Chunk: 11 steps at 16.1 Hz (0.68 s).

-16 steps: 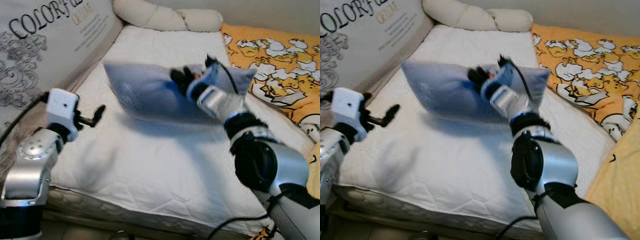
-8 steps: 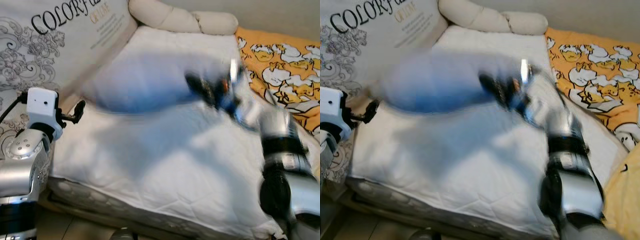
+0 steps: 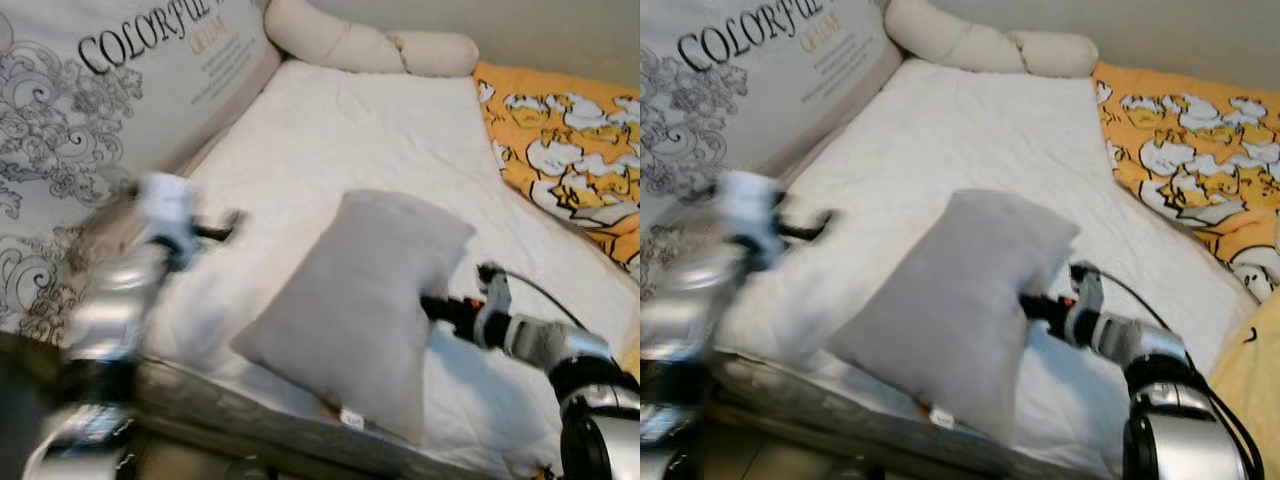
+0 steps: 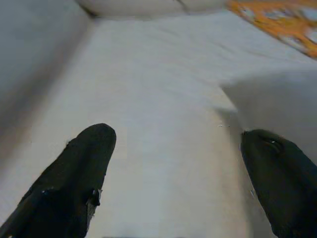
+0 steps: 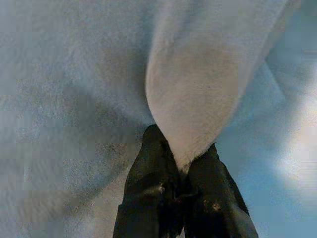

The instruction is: Clean up the room

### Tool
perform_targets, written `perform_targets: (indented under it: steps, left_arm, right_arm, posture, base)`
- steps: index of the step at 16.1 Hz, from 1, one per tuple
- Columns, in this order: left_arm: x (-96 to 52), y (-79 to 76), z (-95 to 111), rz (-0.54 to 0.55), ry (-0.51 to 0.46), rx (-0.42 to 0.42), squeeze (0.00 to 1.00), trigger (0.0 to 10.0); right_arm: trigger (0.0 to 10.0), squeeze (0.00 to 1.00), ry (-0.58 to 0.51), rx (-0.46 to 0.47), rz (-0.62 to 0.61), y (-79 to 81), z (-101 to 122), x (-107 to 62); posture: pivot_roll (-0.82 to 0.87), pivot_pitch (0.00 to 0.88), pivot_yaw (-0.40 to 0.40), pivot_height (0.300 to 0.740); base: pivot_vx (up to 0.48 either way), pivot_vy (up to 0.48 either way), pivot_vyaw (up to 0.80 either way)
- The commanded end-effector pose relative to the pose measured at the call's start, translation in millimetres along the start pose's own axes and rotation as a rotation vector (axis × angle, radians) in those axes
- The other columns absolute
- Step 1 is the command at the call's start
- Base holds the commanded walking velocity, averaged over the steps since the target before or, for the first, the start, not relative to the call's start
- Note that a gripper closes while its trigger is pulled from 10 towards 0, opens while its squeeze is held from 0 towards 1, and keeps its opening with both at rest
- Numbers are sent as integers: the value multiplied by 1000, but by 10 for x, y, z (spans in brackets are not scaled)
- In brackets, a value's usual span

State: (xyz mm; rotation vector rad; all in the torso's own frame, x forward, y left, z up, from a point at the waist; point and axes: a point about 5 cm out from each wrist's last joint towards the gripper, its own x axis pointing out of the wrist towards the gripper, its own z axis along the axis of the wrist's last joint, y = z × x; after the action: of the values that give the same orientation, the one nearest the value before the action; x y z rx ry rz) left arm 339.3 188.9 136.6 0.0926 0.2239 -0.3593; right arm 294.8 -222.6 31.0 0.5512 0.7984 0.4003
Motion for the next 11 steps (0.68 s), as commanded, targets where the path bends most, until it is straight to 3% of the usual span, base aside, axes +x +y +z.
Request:
perform_targets:
  steps: [1,3,7,9,11]
  left_arm:
    - [113,-67,-95,-46,51,11,1000,10000]
    - [250,-174,-297,-96,144,-48,1000,10000]
    - [320,-288,-573,-147,252,-145,1000,10000]
    - [317,-455,-687,-280,278,-261,1000,10000]
    - [302,-679,-691,-471,227,-466,1000,10000]
  right_arm:
    - [0,0,21,-50,-47,-84,-43,-42]
    - [0,0,30,-72,-77,-121,-87,-45]
    - [0,0,5,-103,-99,-144,-75,-39]
    - [0,0,-42,-94,-89,-130,-43,-26]
    - [0,0,-59,-79,-64,-89,-29,5]
  posture:
    - [-17,0,14,740]
    - [-29,0,14,740]
    - [-40,0,18,740]
    - [-44,0,21,740]
    - [-44,0,18,740]
  base:
    - [0,0,0]
    - [0,0,0]
    - [0,0,0]
    - [0,0,0]
    - [0,0,0]
